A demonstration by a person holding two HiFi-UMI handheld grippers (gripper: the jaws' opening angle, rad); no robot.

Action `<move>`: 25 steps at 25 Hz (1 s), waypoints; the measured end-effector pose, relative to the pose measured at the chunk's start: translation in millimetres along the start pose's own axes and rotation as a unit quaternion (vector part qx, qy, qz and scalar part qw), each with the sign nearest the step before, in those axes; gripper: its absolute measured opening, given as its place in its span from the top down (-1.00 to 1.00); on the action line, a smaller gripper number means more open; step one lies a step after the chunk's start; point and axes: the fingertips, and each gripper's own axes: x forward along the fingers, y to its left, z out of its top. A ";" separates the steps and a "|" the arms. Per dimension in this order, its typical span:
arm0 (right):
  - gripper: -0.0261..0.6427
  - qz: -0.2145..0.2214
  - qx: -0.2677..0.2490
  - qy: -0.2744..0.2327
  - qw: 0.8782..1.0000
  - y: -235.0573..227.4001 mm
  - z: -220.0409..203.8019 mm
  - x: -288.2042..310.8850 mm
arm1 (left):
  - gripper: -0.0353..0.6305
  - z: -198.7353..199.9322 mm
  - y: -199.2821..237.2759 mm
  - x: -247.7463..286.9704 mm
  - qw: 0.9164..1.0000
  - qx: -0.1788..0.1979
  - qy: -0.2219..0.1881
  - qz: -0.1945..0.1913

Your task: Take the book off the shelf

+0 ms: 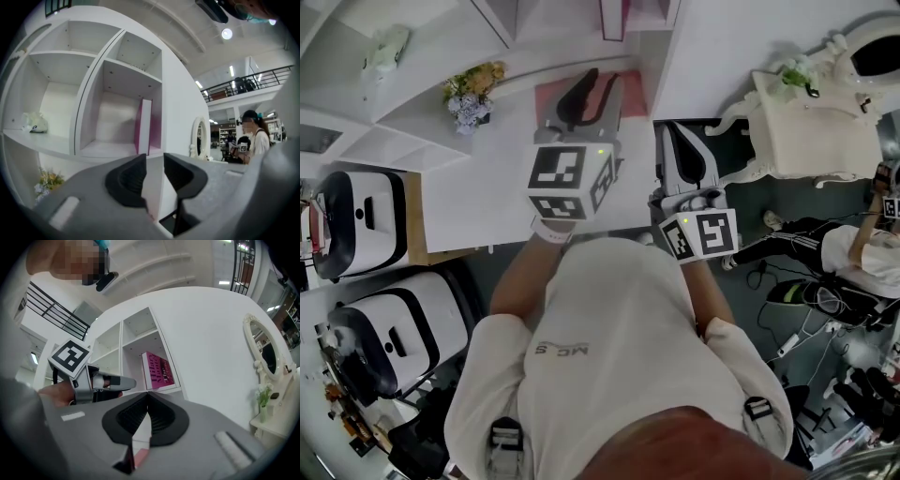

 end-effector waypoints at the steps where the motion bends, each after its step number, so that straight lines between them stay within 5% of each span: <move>1: 0.93 0.001 -0.002 -0.003 1.000 -0.2 2.2 1.6 | 0.54 2.0 0.9 3.2 1.000 0.000 0.000 0.000; 6: 0.93 0.003 -0.008 -0.010 1.000 -1.0 9.8 11.9 | 0.35 15.0 10.2 17.7 1.000 0.001 -0.010 0.008; 25: 0.93 -0.042 0.011 -0.004 0.999 -26.6 5.8 15.2 | 0.12 41.4 30.7 86.3 0.999 0.014 -0.021 0.023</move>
